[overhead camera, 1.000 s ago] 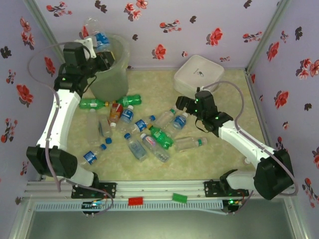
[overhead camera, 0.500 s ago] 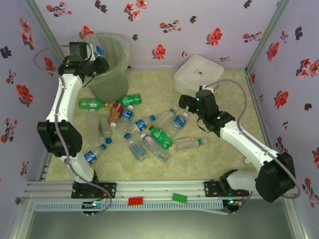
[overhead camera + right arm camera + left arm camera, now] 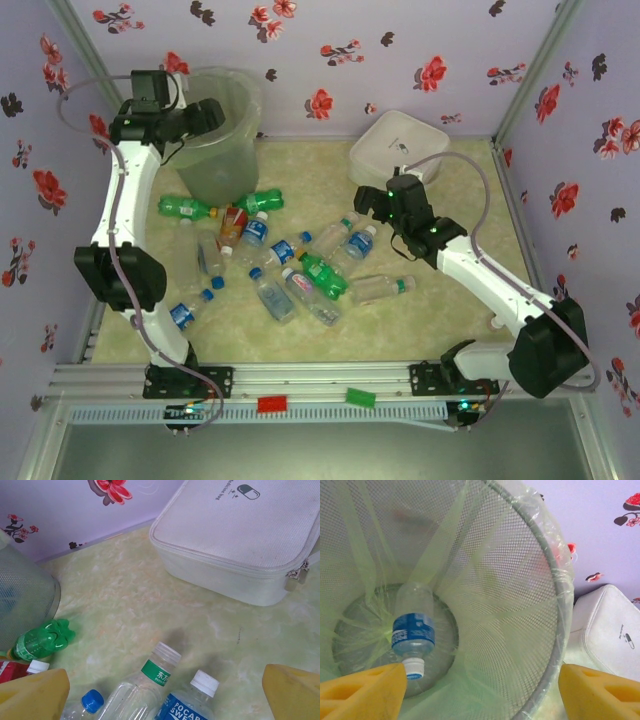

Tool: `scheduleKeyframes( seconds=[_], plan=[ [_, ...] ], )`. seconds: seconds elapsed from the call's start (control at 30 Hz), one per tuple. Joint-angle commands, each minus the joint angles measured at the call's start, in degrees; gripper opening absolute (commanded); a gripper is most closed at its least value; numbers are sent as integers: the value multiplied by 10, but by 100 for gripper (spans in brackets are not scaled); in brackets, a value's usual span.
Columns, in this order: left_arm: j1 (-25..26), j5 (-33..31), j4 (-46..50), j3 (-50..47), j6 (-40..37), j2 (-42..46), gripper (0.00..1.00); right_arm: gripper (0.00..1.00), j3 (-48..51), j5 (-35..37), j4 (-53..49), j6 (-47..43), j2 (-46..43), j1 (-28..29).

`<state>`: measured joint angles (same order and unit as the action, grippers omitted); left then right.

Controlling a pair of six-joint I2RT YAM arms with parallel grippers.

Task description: Put the plastic bottles in the bin

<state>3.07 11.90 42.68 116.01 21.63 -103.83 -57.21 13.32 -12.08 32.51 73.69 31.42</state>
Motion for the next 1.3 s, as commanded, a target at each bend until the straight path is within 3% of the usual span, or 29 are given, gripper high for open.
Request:
scheduleKeyframes(
  seconds=[0.0,0.1,0.17,0.37,0.53,0.77,0.97,1.1,1.27],
  plan=[
    [-5,-26,24,11,-17,31,82,100,-6,9,23,-10,2,5],
    [-9,-34,10,-27,-16,78,89,100,-10,9,18,-9,7,5],
    [-13,-35,-4,-69,-14,118,99,100,-8,13,22,-8,8,7],
    [-18,-68,-36,-249,-19,268,100,100,15,25,54,-13,4,19],
    [-21,-134,-23,-407,-16,419,100,100,22,-35,74,-57,7,21],
    [-22,-190,-37,-644,86,586,100,100,20,-71,95,-30,40,22],
    [-22,-205,-112,-804,143,593,100,100,13,-106,81,0,74,36],
    [-22,-215,-163,-834,141,544,100,100,16,-148,84,19,84,39],
    [-27,-217,-212,-851,133,469,99,100,11,-124,62,22,89,47]
  ],
)
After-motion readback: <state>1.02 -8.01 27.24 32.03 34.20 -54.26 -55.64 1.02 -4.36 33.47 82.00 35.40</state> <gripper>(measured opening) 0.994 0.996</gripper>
